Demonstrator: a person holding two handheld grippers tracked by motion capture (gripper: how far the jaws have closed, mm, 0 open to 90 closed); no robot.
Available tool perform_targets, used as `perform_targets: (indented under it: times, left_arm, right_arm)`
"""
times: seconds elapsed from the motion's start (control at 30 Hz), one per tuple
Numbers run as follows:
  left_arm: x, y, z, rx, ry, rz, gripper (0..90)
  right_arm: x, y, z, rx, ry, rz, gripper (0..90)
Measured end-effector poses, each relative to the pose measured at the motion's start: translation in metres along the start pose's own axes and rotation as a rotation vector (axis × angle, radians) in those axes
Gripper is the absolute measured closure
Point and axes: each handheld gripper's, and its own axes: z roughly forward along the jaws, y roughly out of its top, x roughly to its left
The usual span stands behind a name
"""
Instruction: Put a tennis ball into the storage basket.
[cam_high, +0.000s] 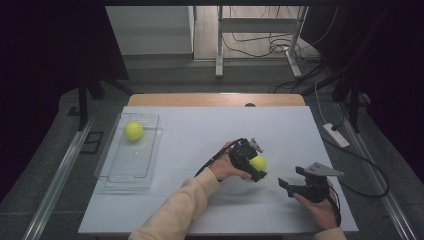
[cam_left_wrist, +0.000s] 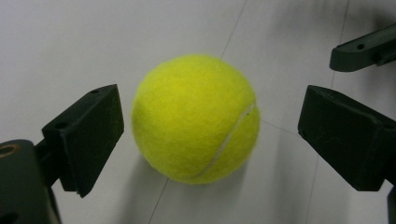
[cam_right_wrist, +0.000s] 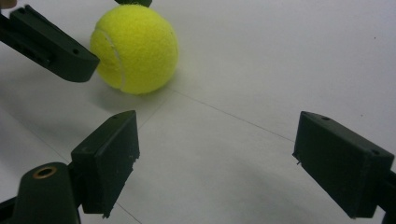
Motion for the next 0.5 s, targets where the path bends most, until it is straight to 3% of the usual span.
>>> perform_targets:
  times: [0.33,0.5]
  left_arm:
    - [0.0010,-0.0021,0.0103,0.029,-0.003,0.010,9.7]
    - [-0.0008,-0.0022,0.0106,0.023,0.054,0.024,22.8]
  right_arm:
    - [-0.0009,-0.0005,0.0003,0.001,-0.003,-0.002,14.4]
    - [-0.0009,-0.0007,0.0001,0.002,-0.003,0.001,14.4]
